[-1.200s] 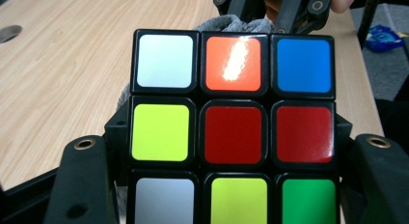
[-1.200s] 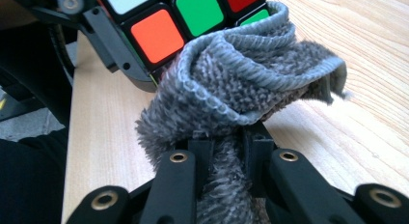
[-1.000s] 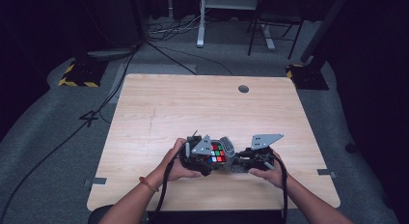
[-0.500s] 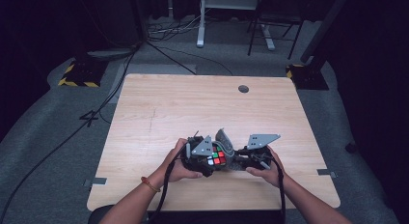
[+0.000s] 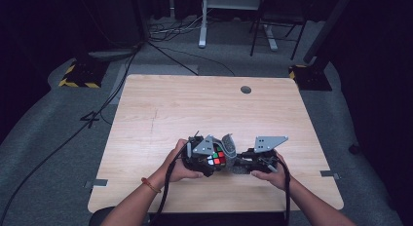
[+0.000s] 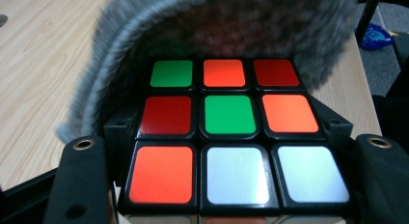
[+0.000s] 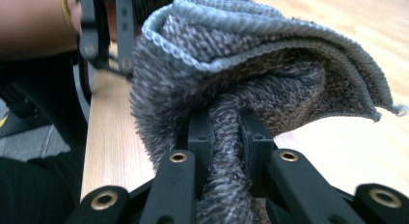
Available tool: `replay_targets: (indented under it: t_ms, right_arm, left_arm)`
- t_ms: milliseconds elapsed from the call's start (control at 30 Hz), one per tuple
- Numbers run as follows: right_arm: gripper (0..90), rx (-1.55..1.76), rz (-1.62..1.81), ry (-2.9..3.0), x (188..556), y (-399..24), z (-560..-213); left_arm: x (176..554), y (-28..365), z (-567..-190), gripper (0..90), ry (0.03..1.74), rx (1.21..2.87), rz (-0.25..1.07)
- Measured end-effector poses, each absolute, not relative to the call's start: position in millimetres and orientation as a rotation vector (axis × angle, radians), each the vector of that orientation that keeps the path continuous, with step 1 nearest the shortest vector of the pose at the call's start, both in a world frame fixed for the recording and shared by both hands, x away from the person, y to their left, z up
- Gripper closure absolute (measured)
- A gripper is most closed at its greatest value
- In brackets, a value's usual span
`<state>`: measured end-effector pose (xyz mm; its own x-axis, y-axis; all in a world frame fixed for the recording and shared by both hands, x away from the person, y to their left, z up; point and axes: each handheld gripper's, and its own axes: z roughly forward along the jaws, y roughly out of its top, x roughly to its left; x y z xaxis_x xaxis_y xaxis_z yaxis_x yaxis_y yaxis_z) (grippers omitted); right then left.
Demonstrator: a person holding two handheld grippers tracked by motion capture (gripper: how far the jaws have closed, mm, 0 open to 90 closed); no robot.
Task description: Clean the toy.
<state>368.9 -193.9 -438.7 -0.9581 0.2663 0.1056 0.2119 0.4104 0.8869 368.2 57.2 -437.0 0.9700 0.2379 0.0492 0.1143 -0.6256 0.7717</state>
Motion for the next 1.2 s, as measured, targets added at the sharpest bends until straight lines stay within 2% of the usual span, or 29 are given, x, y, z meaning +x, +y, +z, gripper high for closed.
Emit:
replay_targets:
  t_ms: [100, 267, 500, 667, 1000, 1200]
  right_arm:
    - [78.5, 0.442, 1.704, 2.537, 369, -197, -432]
    - [78.5, 0.449, 1.611, 2.543, 368, -192, -433]
    - [78.5, 0.543, 1.456, 2.604, 379, -195, -447]
    - [78.6, 0.462, 1.546, 2.582, 373, -193, -441]
    - [78.8, 0.346, 1.62, 2.557, 357, -178, -427]
    - [78.9, 0.44, 1.578, 2.517, 366, -191, -428]
  left_arm:
    - [365, 49, -443, 33.1, 0.224, 2.313, 0.191]
    - [362, 45, -441, 33.3, 0.198, 2.317, 0.208]
    - [366, 62, -426, 33.3, 0.232, 2.187, 0.19]
    - [363, 54, -434, 33.1, 0.21, 2.262, 0.238]
    - [363, 41, -444, 33.4, 0.189, 2.334, 0.228]
    - [366, 54, -435, 33.5, 0.222, 2.25, 0.205]
